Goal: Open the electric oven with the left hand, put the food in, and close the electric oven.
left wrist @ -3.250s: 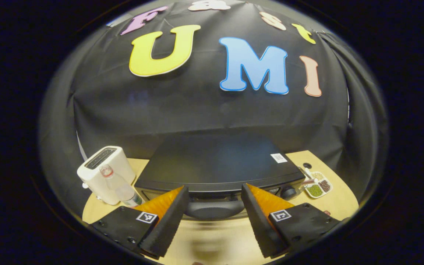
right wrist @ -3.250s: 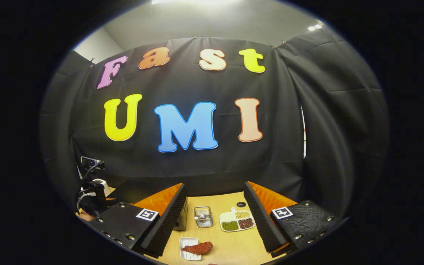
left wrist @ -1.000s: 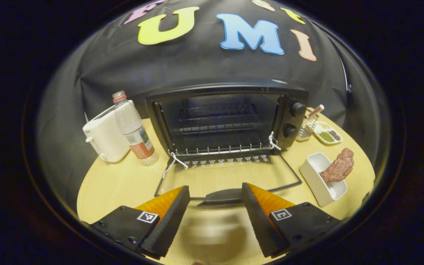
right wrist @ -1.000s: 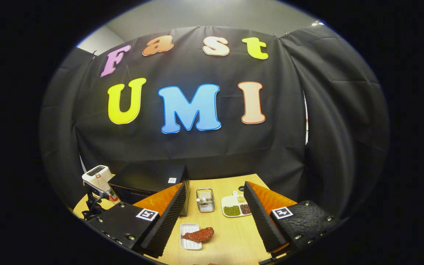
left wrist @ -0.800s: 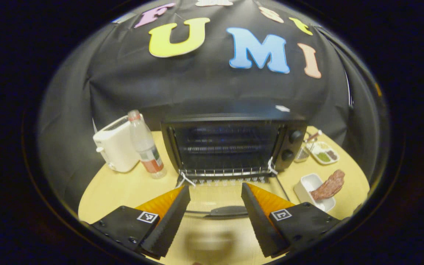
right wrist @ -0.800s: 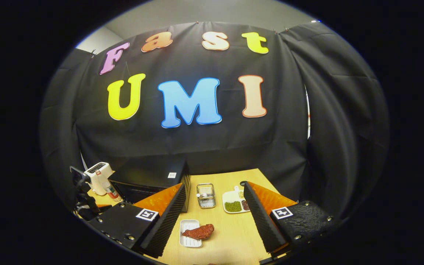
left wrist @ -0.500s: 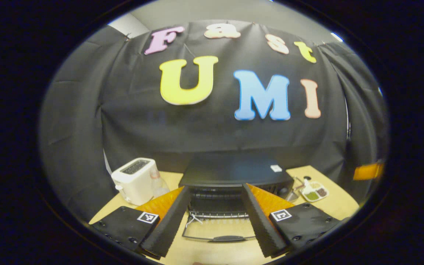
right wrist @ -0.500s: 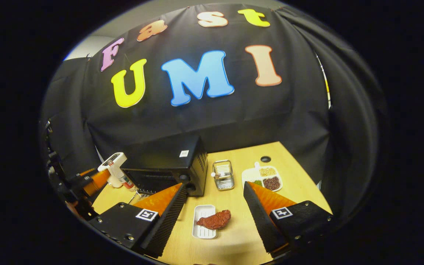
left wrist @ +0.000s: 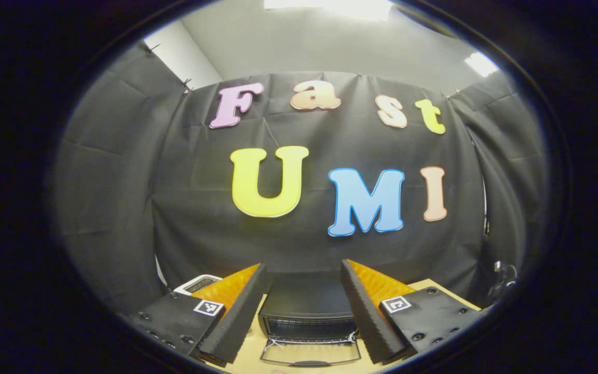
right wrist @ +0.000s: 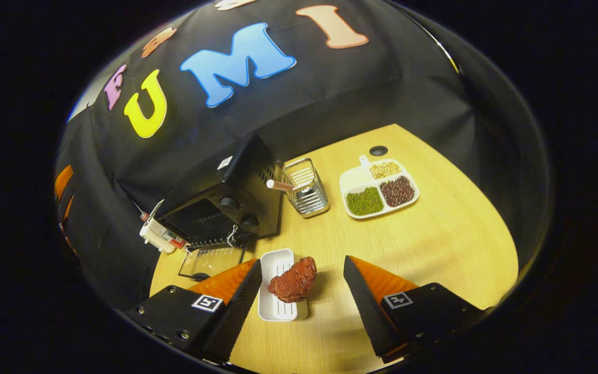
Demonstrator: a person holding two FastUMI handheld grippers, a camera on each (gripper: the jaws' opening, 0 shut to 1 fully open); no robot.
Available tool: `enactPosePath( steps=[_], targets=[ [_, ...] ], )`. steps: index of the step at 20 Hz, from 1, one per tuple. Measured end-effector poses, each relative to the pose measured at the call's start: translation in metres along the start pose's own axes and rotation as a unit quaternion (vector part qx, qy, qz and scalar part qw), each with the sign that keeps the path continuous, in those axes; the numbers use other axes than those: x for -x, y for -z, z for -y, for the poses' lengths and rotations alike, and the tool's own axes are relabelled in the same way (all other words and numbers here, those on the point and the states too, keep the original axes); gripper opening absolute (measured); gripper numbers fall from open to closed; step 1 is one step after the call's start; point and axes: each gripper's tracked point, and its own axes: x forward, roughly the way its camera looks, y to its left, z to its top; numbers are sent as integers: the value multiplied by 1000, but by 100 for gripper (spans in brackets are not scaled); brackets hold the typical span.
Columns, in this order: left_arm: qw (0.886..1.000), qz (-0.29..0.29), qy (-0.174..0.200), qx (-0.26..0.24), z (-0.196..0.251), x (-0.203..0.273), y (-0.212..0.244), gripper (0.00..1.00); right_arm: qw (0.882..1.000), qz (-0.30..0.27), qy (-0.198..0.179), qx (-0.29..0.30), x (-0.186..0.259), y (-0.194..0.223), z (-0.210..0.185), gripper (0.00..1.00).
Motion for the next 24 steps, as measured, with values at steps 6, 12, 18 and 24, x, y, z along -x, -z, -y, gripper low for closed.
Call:
enactPosePath(
  steps=[6, 12, 18, 24],
  targets=[
    [1000, -21, -10, -19, 11, 10, 12, 90, 995, -66, -41, -63, -44, 39, 9, 92],
    [998, -35, -45, -29, 3, 15, 21, 90, 983, -89, -99, -126, -60, 49, -14, 59],
    [997, -42, -54, -35, -6, 23, 26, 99, 973, -81, -124, -175, -55, 35, -20, 10],
    [999, -35, 4, -11, -11, 10, 30, 99, 964, -29, -168, -205, -8, -3, -63, 10]
  ],
)
